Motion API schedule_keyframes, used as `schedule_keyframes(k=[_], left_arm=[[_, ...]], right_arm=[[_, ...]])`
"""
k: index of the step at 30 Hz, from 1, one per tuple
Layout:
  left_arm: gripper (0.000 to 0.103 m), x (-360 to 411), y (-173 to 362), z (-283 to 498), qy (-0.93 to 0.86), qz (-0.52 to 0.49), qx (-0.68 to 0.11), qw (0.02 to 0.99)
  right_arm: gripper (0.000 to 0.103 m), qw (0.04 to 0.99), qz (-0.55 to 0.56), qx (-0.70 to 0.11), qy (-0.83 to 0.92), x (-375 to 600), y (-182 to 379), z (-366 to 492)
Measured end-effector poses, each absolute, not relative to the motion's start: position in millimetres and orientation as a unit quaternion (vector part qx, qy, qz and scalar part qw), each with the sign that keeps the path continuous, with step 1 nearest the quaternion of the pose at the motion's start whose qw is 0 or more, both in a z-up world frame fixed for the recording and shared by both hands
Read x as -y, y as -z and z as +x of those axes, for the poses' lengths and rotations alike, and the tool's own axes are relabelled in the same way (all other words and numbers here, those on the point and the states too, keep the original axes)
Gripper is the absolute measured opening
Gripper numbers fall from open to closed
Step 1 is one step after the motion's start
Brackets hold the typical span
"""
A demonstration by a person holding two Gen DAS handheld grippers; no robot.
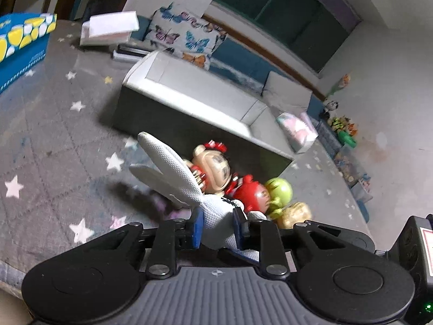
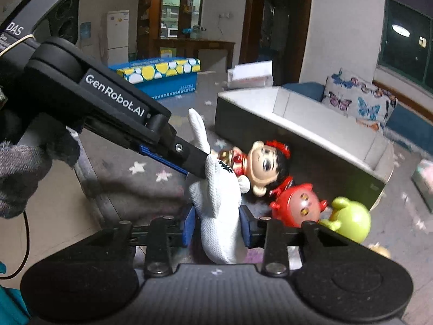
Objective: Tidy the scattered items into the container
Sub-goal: 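Grasp the white plush rabbit with both tools and lift it, then carry the rabbit into the white box and open both tools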
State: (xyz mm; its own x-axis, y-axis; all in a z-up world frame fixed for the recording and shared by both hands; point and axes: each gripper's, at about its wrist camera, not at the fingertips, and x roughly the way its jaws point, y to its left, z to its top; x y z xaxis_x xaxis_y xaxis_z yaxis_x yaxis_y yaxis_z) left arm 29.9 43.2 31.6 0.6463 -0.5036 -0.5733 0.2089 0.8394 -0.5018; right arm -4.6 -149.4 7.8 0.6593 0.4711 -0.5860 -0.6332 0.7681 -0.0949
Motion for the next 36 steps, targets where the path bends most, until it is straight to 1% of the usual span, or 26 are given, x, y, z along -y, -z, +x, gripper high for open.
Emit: schedule_keyframes(k=[5,12,17,22,33,35,36], left_arm=[[0.025,-36,-65,35,0.215,-0.185,-0.327,0.901],[0.025,-25,-108,67,0.225,-0.166,-0.271,0.921],[0.025,-18,-121,102,0.222,-0.164,-0.259,0.926],[0.024,-13,-117,143,0.218,-0.168,-0.272,0.922],[0.022,-6,-66,225,0.199,-0.197,-0.334,0.9],[0.018,-5,-57,234,0.196,-0.201,-0.345,0.896],[0.018,-5,-53,237,0.195,-0.202,-0.35,0.894]], right_arm=[[0.032,0.907,-0.169,-0.235,-0.307,157,-40,-2],[0.032,0.913,-0.213,-0.183,-0.296,161,-83,34],[0.032,0.91,-0.247,-0.167,-0.288,157,-100,70],[0.032,0.901,-0.274,-0.178,-0.285,154,-101,109],[0.032,0.871,-0.302,-0.242,-0.304,156,-55,192],[0.032,0.864,-0.307,-0.255,-0.307,156,-45,204],[0.032,0.861,-0.309,-0.261,-0.309,157,-39,209]])
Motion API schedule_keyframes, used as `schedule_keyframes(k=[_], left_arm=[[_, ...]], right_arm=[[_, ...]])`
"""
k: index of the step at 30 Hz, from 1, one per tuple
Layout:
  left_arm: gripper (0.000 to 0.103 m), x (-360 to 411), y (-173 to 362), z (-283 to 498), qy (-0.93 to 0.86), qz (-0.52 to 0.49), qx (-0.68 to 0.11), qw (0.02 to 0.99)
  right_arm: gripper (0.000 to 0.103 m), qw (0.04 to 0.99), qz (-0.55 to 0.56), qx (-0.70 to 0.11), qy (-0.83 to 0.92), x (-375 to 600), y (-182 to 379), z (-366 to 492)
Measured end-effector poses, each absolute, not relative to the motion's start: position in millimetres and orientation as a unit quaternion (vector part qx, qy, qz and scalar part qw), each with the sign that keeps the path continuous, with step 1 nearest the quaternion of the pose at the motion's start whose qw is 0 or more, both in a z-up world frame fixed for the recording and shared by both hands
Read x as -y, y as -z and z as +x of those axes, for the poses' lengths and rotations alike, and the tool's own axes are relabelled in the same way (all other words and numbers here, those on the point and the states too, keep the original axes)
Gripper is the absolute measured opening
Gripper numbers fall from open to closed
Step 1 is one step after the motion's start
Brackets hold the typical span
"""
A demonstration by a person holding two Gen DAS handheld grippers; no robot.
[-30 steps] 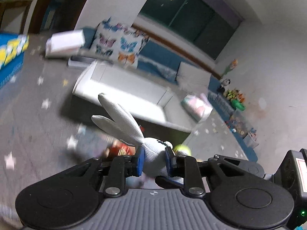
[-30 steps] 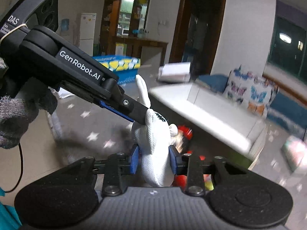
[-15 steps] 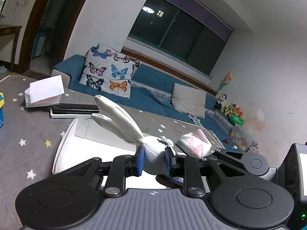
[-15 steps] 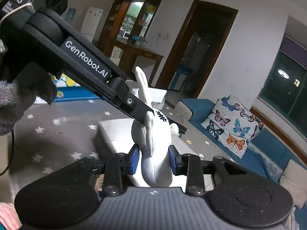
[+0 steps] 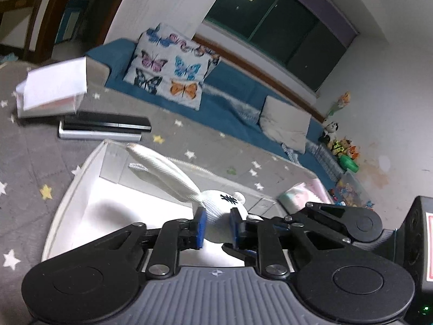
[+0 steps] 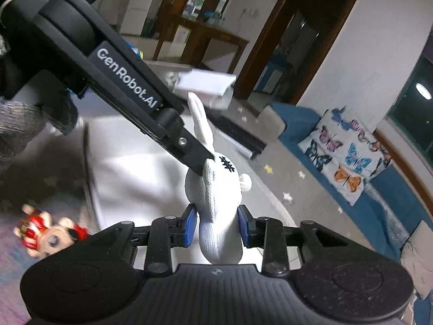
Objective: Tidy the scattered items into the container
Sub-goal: 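Carry the rabbit into the white box and open both tools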
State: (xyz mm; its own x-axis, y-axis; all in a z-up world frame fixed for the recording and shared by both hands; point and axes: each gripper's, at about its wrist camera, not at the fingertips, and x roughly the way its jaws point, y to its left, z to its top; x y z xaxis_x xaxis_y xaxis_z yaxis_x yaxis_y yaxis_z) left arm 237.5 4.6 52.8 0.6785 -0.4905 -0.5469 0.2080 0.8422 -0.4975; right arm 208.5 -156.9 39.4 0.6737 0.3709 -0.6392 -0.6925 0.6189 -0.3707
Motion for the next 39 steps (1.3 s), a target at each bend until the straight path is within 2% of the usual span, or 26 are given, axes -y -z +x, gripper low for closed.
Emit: schedule_keyframes(k=[9,17,20,22,26,28,39], left_arm=[[0.018,-4,-27,259,0.171,-0.201,-0.385,0.884],[0.018,1,-19,266,0.162,-0.194,-0.4,0.881],[0.019,2,-16,267,0.159,-0.193,-0.404,0.88],[0.019,3,-16,266,0.157,-0.19,-0.407,0.879],[0.019,6,-17,264,0.153,-0.182,-0.41,0.881],[0.019,6,-18,261,0.148,-0.18,-0.409,0.882],[0.019,7,-37,223,0.144,-0.16,-0.386,0.897]], right_arm=[[0.032,0.83,-0.327,-0.31,-0.327,154,-4,240],[0.034,0.815,-0.345,-0.334,-0.323,151,2,257],[0.041,0.818,-0.338,-0.339,-0.32,153,1,260],[0.05,0.822,-0.33,-0.339,-0.318,155,-1,261],[0.053,0.829,-0.314,-0.338,-0.315,159,-7,256],[0.063,0.836,-0.305,-0.334,-0.31,161,-11,251],[0.066,0.881,-0.229,-0.306,-0.279,180,-37,202]])
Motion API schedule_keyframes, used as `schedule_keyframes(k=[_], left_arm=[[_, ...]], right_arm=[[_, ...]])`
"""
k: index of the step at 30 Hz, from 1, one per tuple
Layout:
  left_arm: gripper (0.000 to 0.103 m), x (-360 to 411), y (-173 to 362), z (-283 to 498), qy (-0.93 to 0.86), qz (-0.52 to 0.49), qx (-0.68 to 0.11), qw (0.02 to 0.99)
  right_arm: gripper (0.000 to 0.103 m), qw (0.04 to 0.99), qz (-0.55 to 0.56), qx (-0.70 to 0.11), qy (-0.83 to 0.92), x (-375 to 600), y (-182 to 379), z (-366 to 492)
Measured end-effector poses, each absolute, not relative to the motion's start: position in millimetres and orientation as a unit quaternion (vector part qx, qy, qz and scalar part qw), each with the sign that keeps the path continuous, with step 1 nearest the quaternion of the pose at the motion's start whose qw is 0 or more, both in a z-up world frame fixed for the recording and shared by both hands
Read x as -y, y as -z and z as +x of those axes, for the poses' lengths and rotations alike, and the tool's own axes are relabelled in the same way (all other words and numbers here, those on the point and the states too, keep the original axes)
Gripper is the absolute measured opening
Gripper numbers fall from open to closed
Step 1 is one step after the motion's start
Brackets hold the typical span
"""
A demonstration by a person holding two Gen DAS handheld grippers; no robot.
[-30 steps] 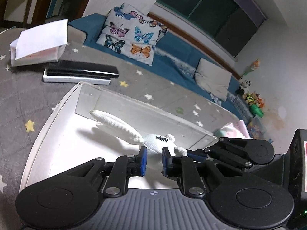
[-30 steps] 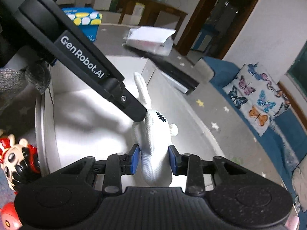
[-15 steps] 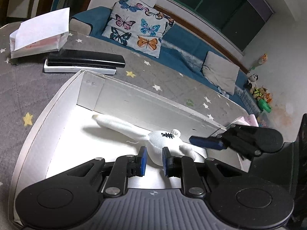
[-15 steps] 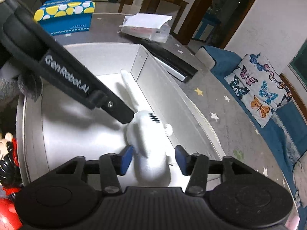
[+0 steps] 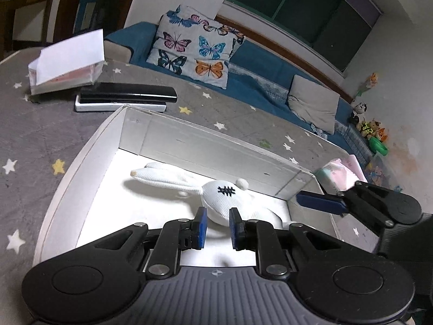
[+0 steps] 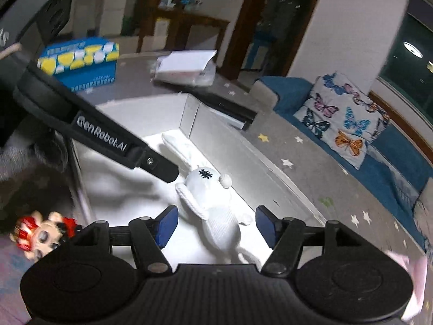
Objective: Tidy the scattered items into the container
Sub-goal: 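Carry the rabbit into the white box and open both tools, then move both tools to the red-haired doll beside the box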
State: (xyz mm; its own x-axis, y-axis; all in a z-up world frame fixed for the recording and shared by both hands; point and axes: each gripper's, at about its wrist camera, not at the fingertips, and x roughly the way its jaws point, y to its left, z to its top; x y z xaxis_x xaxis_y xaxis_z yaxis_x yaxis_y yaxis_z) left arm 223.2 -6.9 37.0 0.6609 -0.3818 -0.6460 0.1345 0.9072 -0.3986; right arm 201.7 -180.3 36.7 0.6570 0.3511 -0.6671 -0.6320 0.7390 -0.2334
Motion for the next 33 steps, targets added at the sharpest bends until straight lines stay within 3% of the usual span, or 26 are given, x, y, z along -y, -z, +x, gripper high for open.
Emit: schedule_keyframes(k=[11,20,22,33], left_arm=[[0.019,0,-50,167,0.15,-0.156,-0.362,0.907],[0.02,-8,-49,123,0.141,-0.154,-0.346,0.915],[0.02,-10,-47,116,0.14,-0.155,-0.345,0.915],[0.02,-17,-35,80,0.124,-0.161,-0.339,0.918]], right_arm=[[0.07,0.912,-0.151,-0.265,-0.274,195,-58,126],[0.072,0.917,-0.118,-0.257,-0.281,193,-44,67],[0.078,0.918,-0.106,-0.255,-0.286,193,-41,55],[0.078,0.913,-0.096,-0.262,-0.298,180,-24,23]])
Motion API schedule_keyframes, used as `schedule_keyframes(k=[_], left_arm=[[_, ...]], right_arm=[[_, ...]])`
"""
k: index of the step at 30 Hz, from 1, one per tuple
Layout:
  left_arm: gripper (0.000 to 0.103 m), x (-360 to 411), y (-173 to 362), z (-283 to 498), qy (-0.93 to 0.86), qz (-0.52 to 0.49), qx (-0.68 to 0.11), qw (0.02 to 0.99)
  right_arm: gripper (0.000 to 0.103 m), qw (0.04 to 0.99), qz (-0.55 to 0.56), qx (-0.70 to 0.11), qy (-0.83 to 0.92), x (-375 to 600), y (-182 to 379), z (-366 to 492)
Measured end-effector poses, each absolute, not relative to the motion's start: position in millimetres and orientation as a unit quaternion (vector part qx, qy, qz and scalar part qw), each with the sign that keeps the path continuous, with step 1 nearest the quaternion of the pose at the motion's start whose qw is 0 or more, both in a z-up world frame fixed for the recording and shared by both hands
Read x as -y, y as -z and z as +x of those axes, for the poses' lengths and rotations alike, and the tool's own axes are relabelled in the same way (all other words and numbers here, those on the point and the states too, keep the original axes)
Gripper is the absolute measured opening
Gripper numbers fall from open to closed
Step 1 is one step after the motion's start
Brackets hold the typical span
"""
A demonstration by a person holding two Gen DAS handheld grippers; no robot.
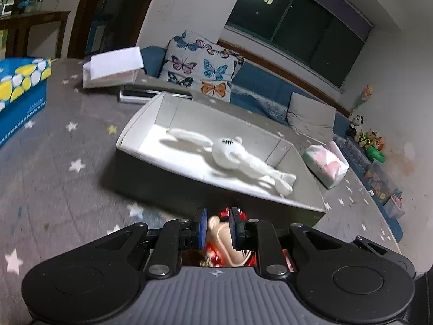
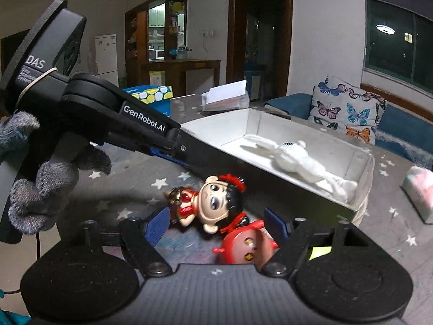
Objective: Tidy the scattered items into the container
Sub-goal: 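Move both tools to the red-haired doll beside the box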
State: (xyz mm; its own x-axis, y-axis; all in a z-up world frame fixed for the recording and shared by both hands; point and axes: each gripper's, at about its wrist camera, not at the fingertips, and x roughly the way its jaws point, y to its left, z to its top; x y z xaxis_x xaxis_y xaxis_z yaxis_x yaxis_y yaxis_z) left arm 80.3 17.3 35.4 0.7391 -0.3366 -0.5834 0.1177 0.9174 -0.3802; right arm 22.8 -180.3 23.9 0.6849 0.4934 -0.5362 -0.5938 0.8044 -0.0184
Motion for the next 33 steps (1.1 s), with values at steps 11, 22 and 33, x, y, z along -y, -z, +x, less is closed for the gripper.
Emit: schedule_keyframes(k=[11,22,33], left_arm=[[0.02,-33,-26,65,0.118,-0.182,-0.35,0.911],[0.026,-44,-17,60,0.126,-0.217,-0.362,0.898],[0.03,-53,-12,62,0.121,-0.237,-0.384,0.884]], right_arm=[[0.083,0.908,-0.111,-0.266,-0.304,166,-20,33],[0.087,0.897,-0.135,-0.281,-0.313,147,-10,53],[0.089,0.885,-0.16,-0.299,-0.319,136,-2,67]])
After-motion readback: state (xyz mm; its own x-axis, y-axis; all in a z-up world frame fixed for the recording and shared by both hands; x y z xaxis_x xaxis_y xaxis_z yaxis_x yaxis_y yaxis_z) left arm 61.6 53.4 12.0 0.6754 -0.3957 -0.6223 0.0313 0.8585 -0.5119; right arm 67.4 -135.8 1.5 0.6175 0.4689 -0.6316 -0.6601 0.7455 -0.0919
